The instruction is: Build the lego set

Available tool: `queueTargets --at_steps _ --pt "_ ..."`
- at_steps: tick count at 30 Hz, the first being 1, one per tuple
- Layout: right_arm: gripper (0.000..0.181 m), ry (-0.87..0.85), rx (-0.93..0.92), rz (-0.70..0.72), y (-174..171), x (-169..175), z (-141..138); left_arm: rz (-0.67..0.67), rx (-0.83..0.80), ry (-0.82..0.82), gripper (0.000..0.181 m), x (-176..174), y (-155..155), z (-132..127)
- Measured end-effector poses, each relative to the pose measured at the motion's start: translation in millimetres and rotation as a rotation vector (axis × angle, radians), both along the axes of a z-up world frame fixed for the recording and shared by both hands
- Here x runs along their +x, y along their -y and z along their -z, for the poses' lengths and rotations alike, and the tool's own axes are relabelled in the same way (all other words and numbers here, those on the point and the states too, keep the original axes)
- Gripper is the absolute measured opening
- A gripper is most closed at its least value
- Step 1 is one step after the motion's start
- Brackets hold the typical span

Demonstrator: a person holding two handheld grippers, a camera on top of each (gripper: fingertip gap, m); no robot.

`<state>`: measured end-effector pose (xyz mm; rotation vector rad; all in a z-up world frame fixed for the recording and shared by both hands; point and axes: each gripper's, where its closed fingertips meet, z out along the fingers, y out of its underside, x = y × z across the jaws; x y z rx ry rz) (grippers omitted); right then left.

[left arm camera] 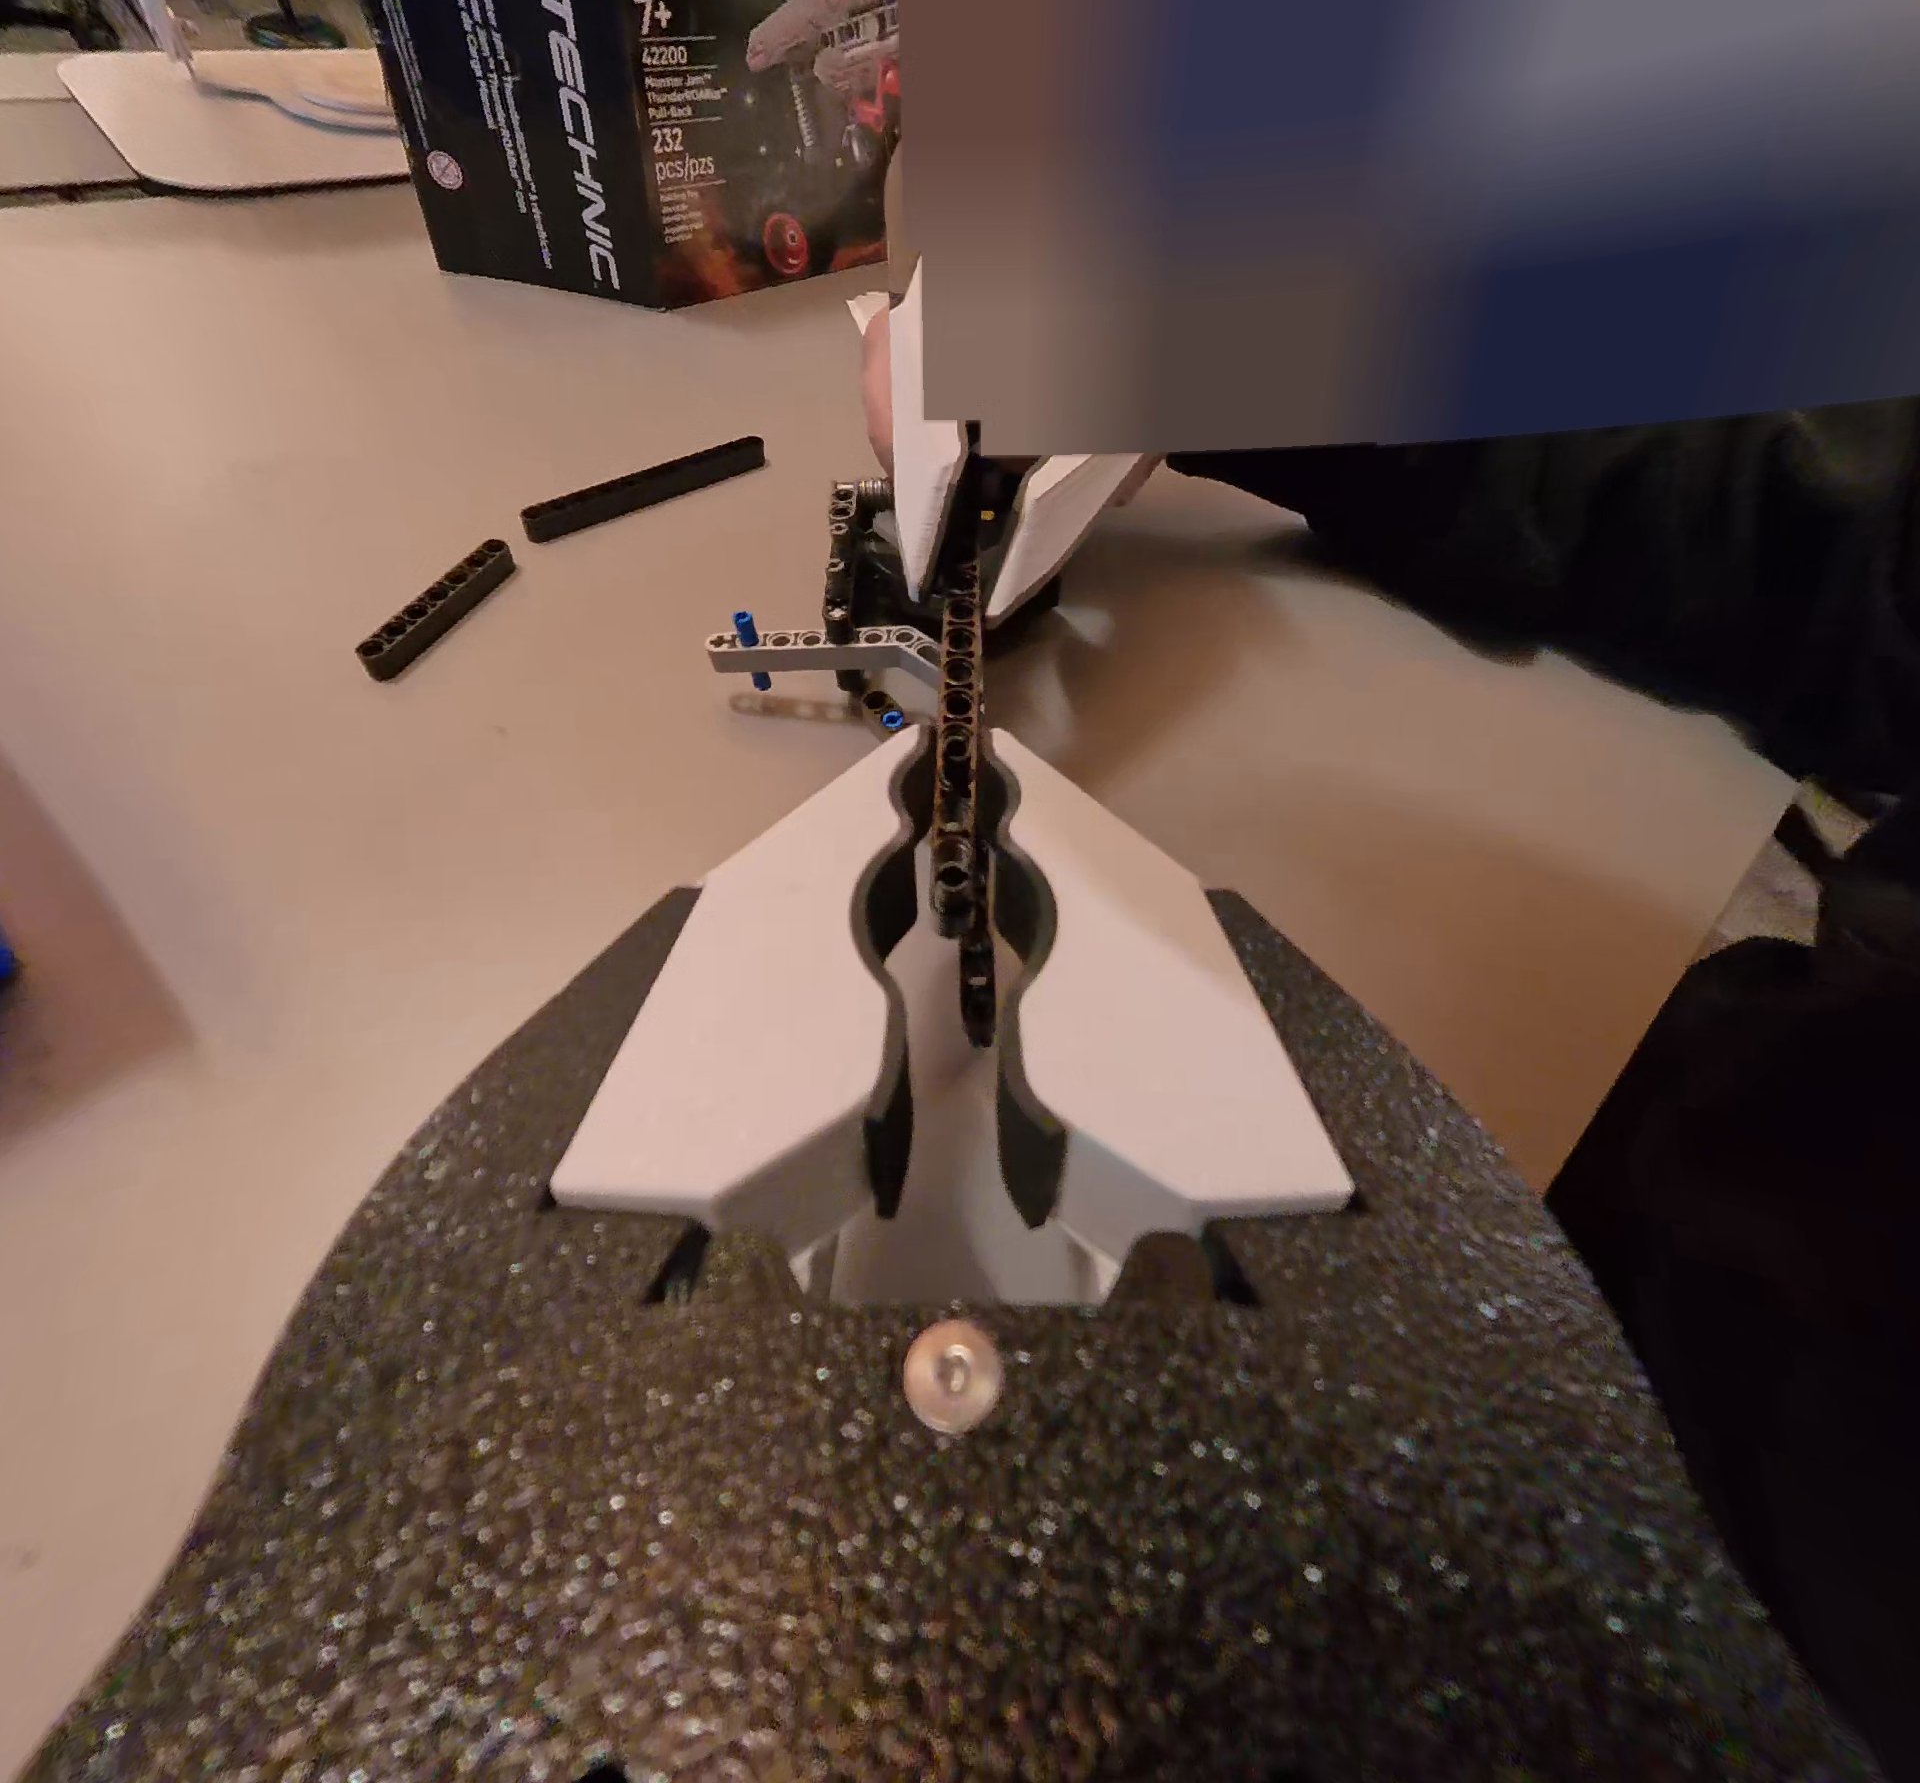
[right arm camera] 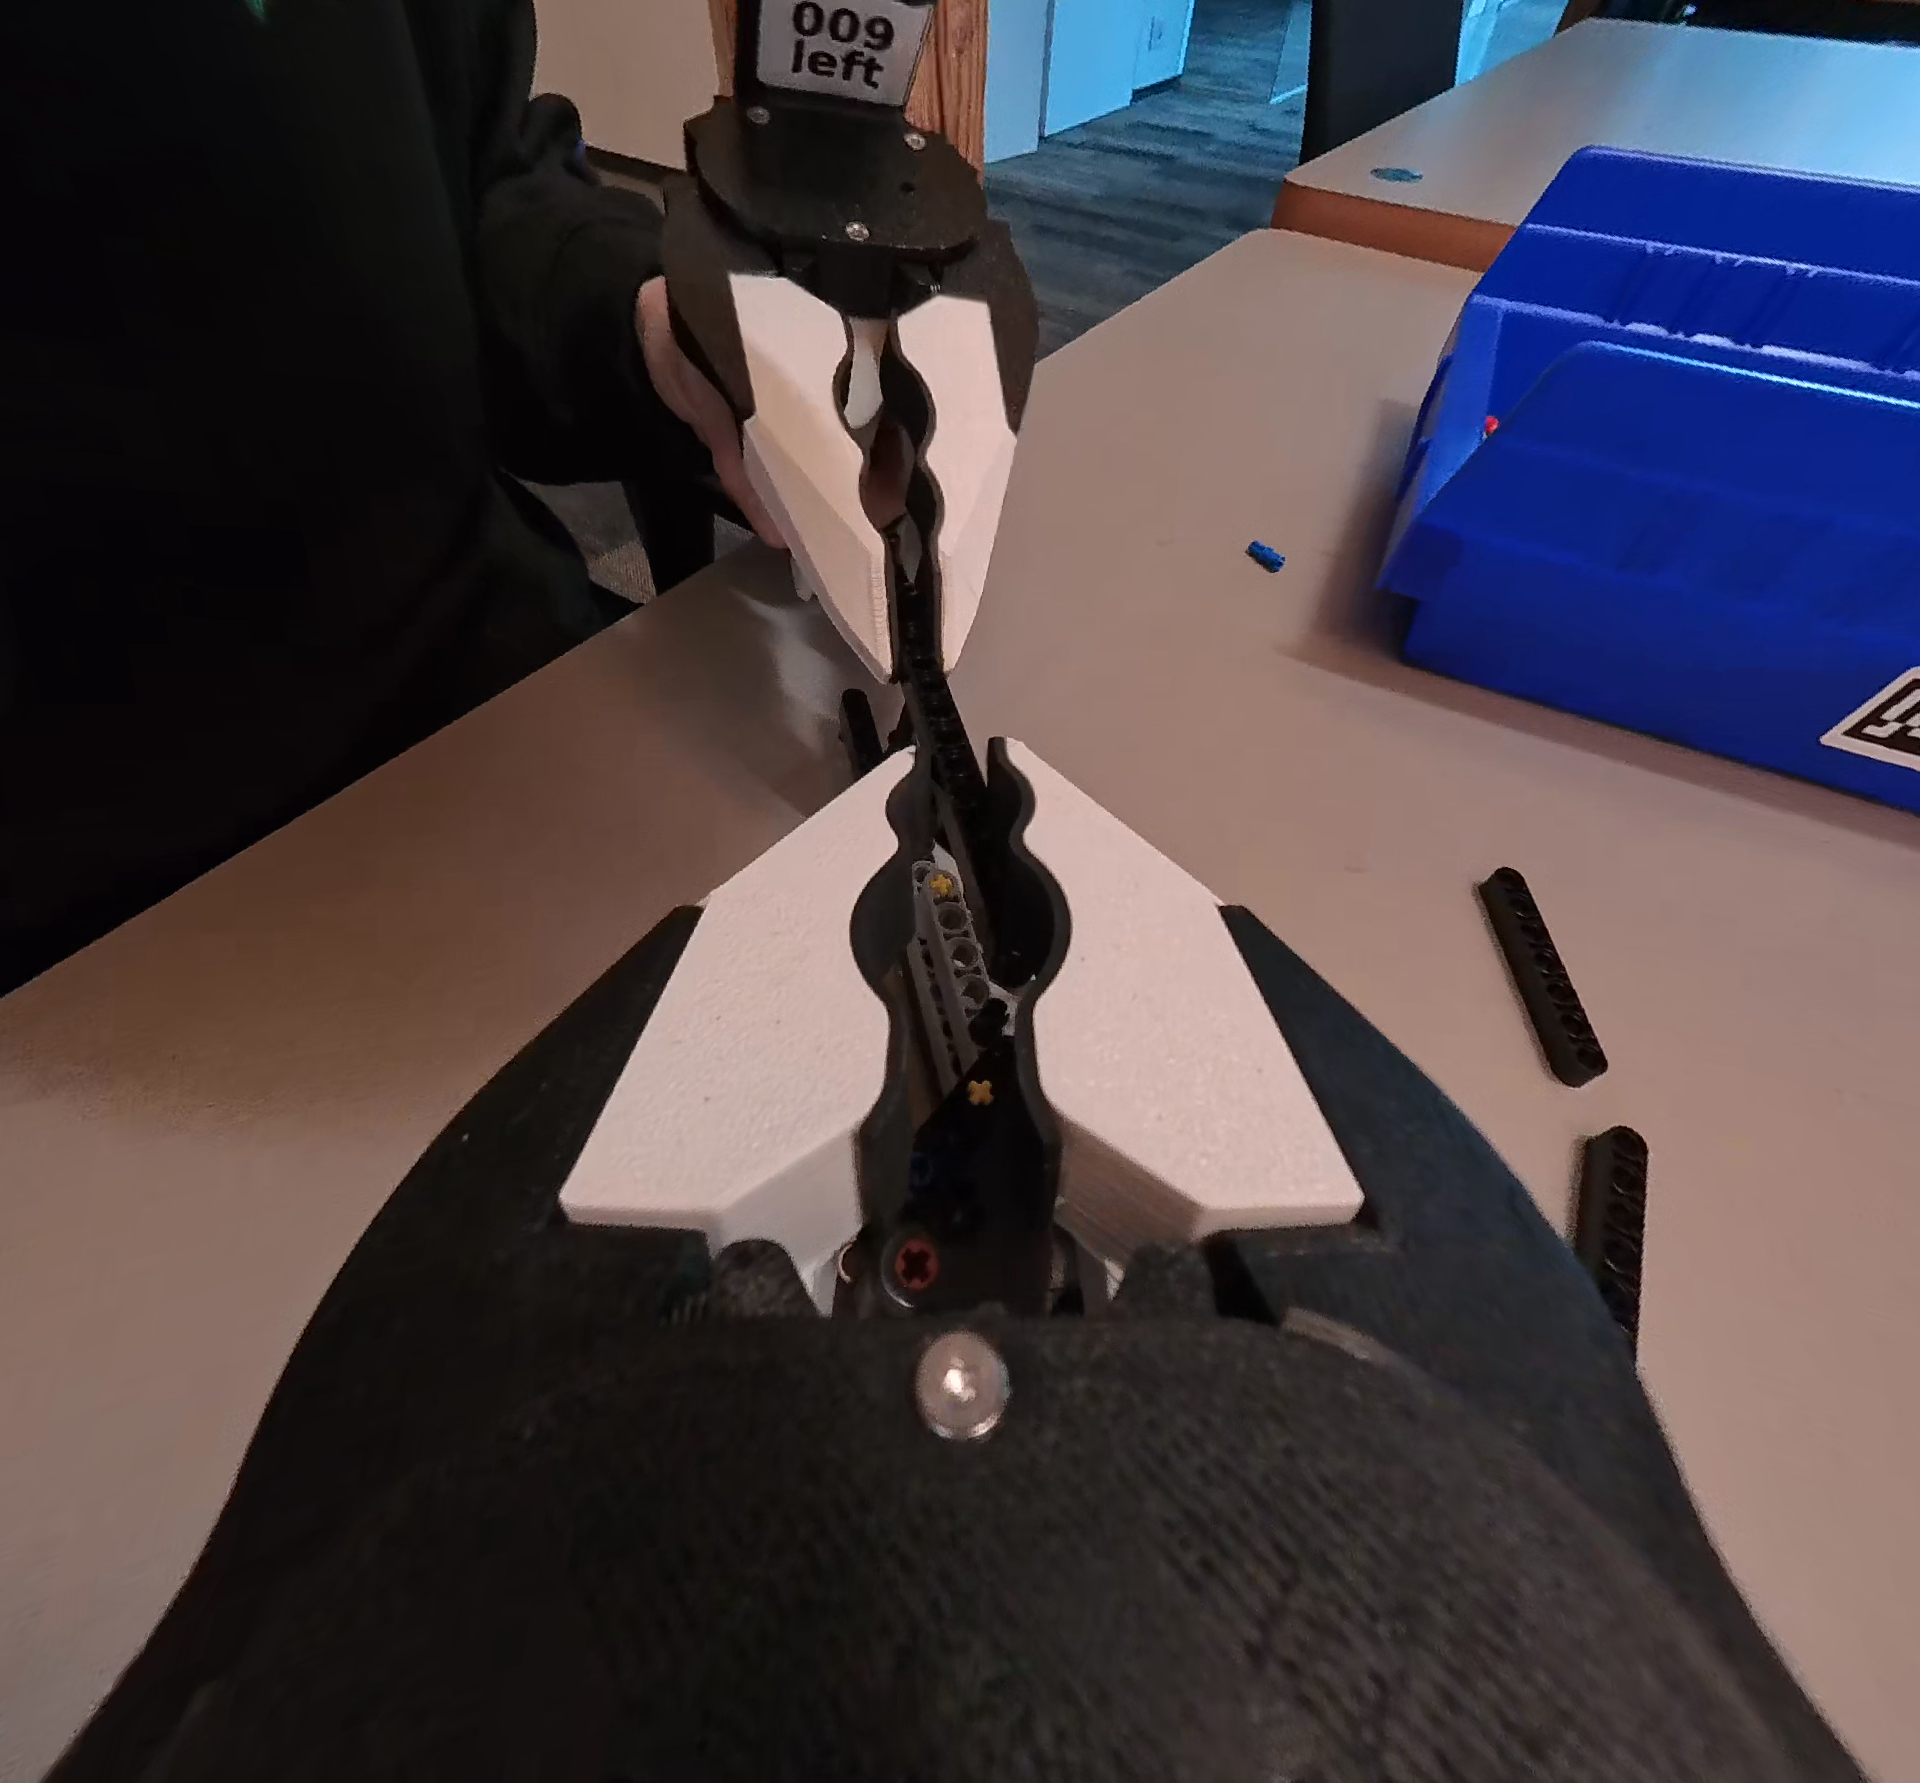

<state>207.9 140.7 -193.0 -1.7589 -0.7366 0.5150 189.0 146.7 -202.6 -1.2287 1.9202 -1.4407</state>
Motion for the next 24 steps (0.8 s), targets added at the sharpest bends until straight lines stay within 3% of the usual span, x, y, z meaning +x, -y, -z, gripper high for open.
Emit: queueTargets --at_steps 5,11,18,24 --pt "0.009 -0.014 -0.006 0.012 -1.7 0.6 -0.6 -0.003 -0.115 -0.065 0.005 0.0 -0.7 0.7" --pt "0.009 -0.015 -0.007 0.016 -1.9 0.8 -0.8 -0.017 -0.097 -0.058 0.006 0.3 -1.0 1.0" --pt "0.008 0.005 0.004 0.013 -1.2 0.5 0.1 -0.016 0.080 -0.014 0.005 0.1 -1.6 3.1" --pt "0.008 0.008 0.002 0.013 -1.8 0.2 0.0 -0.018 -0.019 -0.086 0.006 -0.3 -1.3 4.9"
